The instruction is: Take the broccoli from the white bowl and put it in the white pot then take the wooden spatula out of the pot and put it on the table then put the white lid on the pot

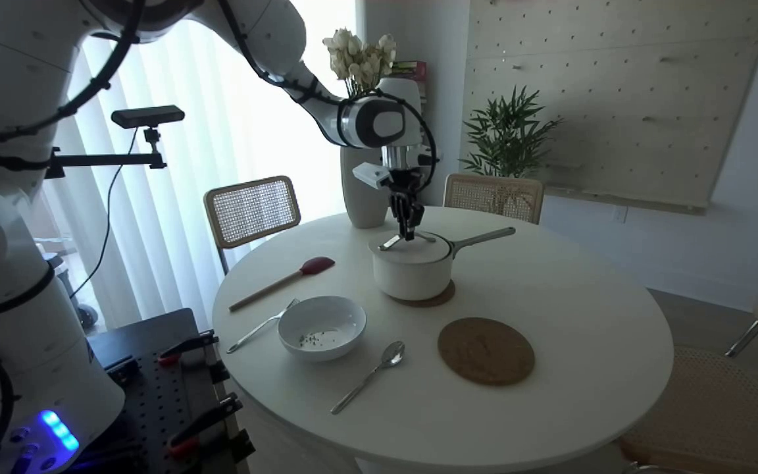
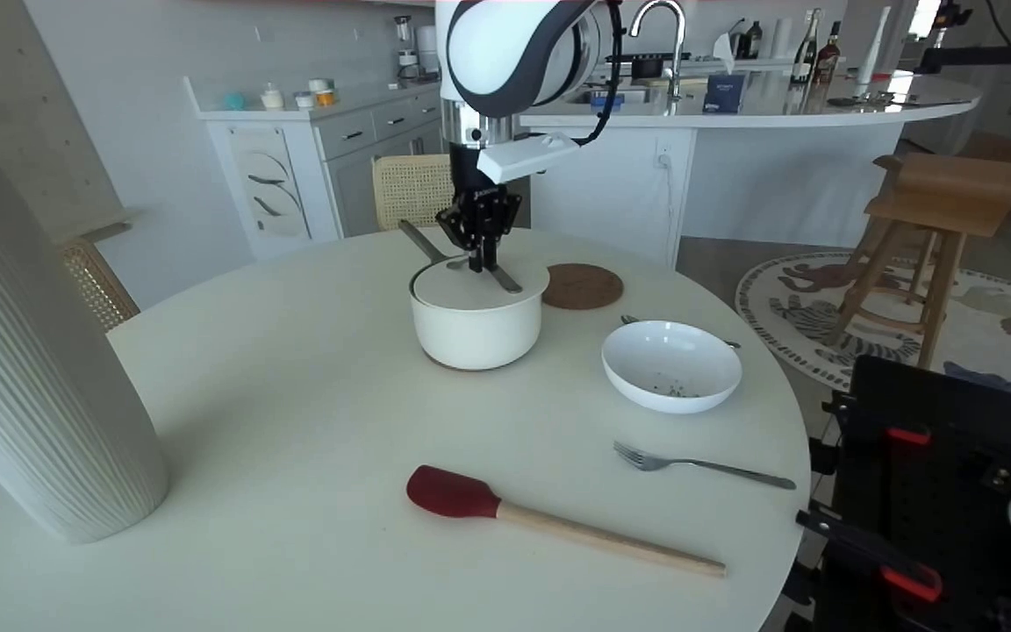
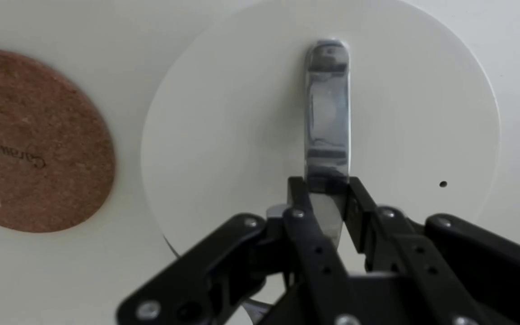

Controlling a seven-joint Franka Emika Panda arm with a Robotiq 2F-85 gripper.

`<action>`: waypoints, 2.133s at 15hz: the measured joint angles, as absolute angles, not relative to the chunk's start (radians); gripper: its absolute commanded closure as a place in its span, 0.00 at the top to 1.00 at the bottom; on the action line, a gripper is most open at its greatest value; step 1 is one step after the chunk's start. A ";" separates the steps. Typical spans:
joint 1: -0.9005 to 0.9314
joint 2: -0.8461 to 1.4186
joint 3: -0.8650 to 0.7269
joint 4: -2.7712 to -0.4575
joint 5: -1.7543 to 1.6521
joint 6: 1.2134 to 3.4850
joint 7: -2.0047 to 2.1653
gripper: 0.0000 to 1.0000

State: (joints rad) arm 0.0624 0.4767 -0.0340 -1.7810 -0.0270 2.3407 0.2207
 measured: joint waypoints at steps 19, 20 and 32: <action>0.061 0.498 -0.039 -1.747 -0.027 2.341 0.221 0.06; 0.061 0.502 -0.039 -1.743 -0.027 2.341 0.221 0.06; 0.058 0.519 -0.038 -1.706 -0.027 2.310 0.221 0.73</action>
State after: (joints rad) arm 0.0575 0.5195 -0.0385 -1.7058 -0.0266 2.3097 0.2208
